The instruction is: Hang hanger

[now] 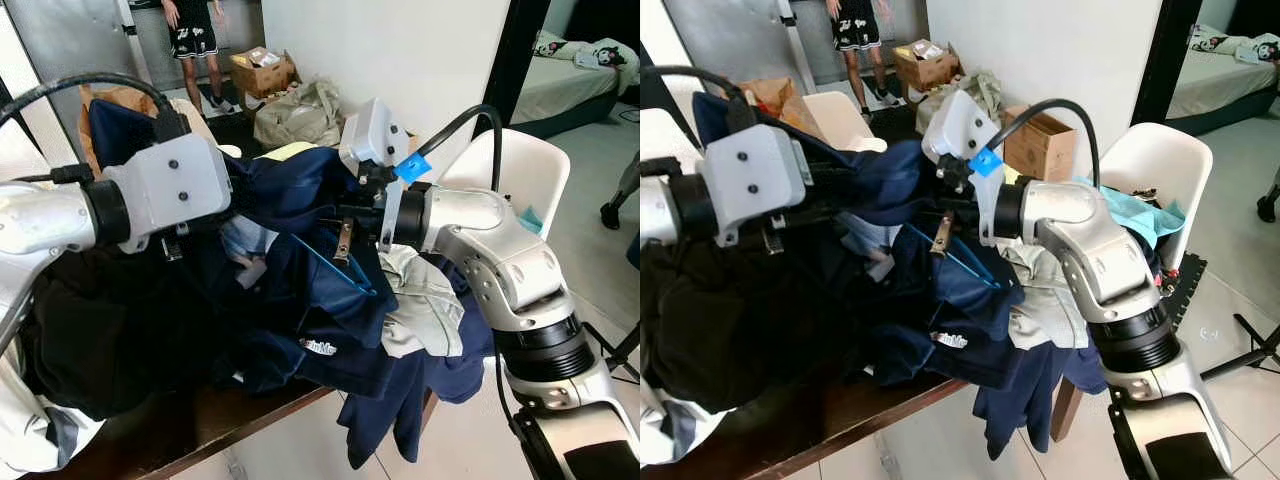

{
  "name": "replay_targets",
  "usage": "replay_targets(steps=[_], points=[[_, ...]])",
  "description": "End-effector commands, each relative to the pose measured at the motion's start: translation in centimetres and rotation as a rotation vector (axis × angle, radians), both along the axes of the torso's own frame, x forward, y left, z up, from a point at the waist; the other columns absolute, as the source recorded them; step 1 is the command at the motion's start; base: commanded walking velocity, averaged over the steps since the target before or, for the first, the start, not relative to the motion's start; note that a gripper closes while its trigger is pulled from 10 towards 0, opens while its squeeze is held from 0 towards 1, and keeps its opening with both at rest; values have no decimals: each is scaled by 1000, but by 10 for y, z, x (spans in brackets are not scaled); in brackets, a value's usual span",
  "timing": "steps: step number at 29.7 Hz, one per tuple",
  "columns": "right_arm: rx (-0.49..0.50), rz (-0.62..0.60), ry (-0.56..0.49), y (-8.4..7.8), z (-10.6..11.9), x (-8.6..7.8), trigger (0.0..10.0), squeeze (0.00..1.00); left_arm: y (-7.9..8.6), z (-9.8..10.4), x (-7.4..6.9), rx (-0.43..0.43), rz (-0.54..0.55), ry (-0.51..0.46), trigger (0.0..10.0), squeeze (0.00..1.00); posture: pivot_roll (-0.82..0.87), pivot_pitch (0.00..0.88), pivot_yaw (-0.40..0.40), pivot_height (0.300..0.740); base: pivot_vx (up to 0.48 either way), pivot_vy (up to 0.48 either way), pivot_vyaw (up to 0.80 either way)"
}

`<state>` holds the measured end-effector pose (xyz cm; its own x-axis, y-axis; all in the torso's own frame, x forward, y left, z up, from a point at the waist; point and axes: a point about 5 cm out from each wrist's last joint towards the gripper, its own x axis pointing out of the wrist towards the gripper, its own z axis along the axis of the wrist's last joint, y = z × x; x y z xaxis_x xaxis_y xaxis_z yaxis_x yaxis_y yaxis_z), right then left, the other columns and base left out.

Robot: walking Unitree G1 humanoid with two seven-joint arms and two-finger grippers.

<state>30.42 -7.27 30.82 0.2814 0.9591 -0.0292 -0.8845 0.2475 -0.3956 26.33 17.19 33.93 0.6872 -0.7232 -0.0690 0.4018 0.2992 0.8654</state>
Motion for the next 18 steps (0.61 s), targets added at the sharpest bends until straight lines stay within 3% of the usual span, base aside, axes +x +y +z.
replay_targets(steps=[1, 3, 7, 8, 11, 14, 18], points=[[-11, 33, -24, 4, 4, -5, 10000, 0, -2, 7, -1, -34, -23, -17, 0, 0, 21, 0, 39, 740, 0, 0, 0], [-28, 25, -19, 4, 0, -4, 10000, 0, -5, 14, -3, -74, -53, -16, 0, 0, 22, 0, 38, 740, 0, 0, 0], [-79, -12, -5, 7, -11, 1, 10000, 0, -13, 34, -15, -236, -212, 40, 0, 0, 24, 0, 38, 740, 0, 0, 0], [-98, -24, 0, 9, -15, 2, 10000, 0, -16, 40, -19, -310, -275, 84, 0, 0, 25, 0, 39, 740, 0, 0, 0], [-103, -28, 2, 9, -16, 2, 10000, 0, -17, 42, -19, -330, -296, 95, 0, 0, 25, 0, 39, 740, 0, 0, 0], [-138, -23, 5, 15, -25, 0, 10000, 0, -16, 52, -19, -480, -371, 157, 0, 0, 24, 0, 42, 740, 0, 0, 0], [-139, 3, 2, 19, -26, -4, 10000, 0, -13, 57, -16, -565, -375, 174, 39, 0, 20, 0, 45, 740, 0, 0, 0]])
